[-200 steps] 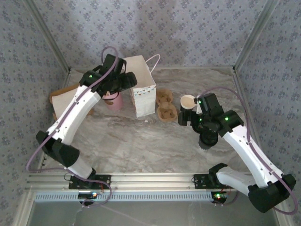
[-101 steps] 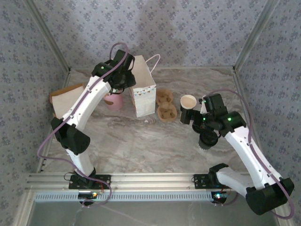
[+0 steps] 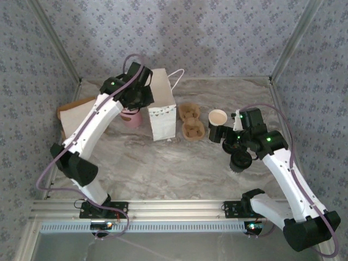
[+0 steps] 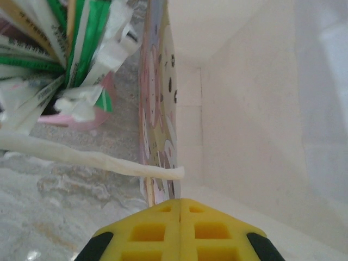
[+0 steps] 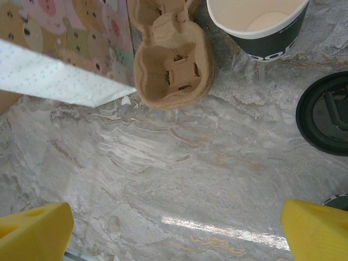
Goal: Pack the takeout coffee
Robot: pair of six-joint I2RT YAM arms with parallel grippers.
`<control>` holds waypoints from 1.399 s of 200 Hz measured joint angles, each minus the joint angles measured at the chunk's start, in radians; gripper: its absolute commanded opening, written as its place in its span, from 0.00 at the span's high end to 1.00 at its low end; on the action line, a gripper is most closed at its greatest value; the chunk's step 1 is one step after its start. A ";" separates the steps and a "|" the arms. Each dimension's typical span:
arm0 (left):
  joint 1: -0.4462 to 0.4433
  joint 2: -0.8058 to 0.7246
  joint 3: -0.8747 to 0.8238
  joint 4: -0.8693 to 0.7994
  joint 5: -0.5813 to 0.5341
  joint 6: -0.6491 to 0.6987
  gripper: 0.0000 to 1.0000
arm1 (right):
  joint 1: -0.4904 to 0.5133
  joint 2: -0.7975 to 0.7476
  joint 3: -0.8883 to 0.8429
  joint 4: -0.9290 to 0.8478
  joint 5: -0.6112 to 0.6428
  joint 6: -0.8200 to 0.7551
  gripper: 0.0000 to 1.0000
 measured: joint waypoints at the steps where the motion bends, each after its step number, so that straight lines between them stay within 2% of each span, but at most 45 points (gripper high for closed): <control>1: -0.001 -0.004 -0.003 0.000 0.000 0.000 0.98 | -0.001 0.001 0.000 0.000 -0.001 0.000 0.00; 61: -0.053 -0.241 -0.214 0.003 0.003 -0.047 0.98 | -0.003 0.054 0.003 0.002 -0.016 -0.014 0.01; 123: -0.086 -0.490 -0.438 0.006 0.018 -0.137 0.98 | 0.042 0.180 0.086 0.012 -0.024 -0.062 0.18; 167: -0.103 -0.579 -0.534 0.022 0.045 -0.188 0.96 | 0.121 0.341 0.232 0.014 0.044 -0.095 0.29; 192: -0.106 -0.618 -0.565 0.043 0.051 -0.201 0.79 | 0.156 0.443 0.316 0.010 0.098 -0.121 0.31; 208: -0.106 -0.642 -0.578 0.047 0.051 -0.211 0.63 | 0.171 0.507 0.367 -0.003 0.132 -0.135 0.32; 251: -0.106 -0.658 -0.578 0.051 0.063 -0.189 0.28 | 0.191 0.687 0.517 -0.044 0.200 -0.166 0.34; 274: -0.106 -0.689 -0.578 0.053 0.047 -0.158 0.02 | 0.196 0.779 0.593 -0.058 0.220 -0.180 0.34; 280: -0.106 -0.708 -0.579 0.054 0.040 -0.147 0.01 | 0.199 0.802 0.613 -0.064 0.225 -0.184 0.34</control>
